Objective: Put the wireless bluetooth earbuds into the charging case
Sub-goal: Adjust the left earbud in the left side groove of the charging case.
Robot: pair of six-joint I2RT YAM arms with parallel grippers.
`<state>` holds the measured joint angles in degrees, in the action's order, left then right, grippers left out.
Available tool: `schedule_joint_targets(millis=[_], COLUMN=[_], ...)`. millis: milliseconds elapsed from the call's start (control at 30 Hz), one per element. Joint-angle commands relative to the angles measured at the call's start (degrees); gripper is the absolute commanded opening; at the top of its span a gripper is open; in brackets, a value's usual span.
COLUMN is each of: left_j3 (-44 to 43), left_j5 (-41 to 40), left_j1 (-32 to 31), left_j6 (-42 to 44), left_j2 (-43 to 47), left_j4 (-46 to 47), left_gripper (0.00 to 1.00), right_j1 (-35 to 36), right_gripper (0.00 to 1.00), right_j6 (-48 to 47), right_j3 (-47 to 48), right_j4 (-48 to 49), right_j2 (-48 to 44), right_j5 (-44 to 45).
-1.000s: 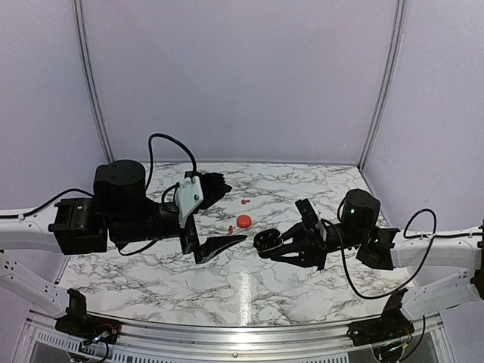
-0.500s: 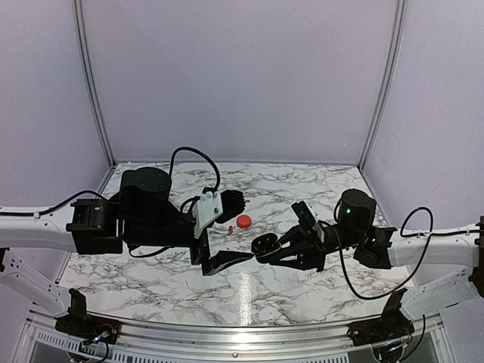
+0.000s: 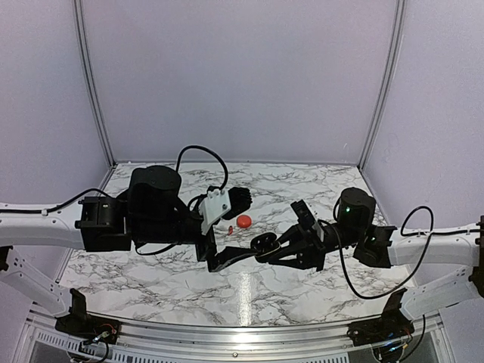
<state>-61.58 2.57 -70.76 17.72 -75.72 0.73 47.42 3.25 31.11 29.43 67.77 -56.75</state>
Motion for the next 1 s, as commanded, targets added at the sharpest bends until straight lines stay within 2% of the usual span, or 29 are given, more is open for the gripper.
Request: schedule_joint_targets(millis=[0, 700, 833, 967], left_j3=[-2.15, -2.23, -2.91, -3.38], left_j5=[-1.20, -2.19, -6.20, -5.76], left_j1=[0.74, 1.42, 1.50, 1.50], left_j6=[-1.07, -1.32, -1.98, -3.12], left_j2=[-0.99, -1.57, -1.90, -2.65], left_j4=[-0.64, -2.31, -2.29, -2.28], left_gripper=[0.99, 0.99, 0.99, 0.99], right_j1=[0.89, 1.23, 1.27, 1.26], right_gripper=[0.00, 0.00, 0.00, 0.00], right_j6=[-0.63, -0.88, -0.88, -0.99], right_j3=[2.33, 2.71, 2.80, 2.62], right_j4=[-0.55, -0.34, -0.34, -0.26], right_j2=[-0.28, -2.34, -2.69, -3.34], right_j5=[-0.60, 1.32, 1.74, 2.96])
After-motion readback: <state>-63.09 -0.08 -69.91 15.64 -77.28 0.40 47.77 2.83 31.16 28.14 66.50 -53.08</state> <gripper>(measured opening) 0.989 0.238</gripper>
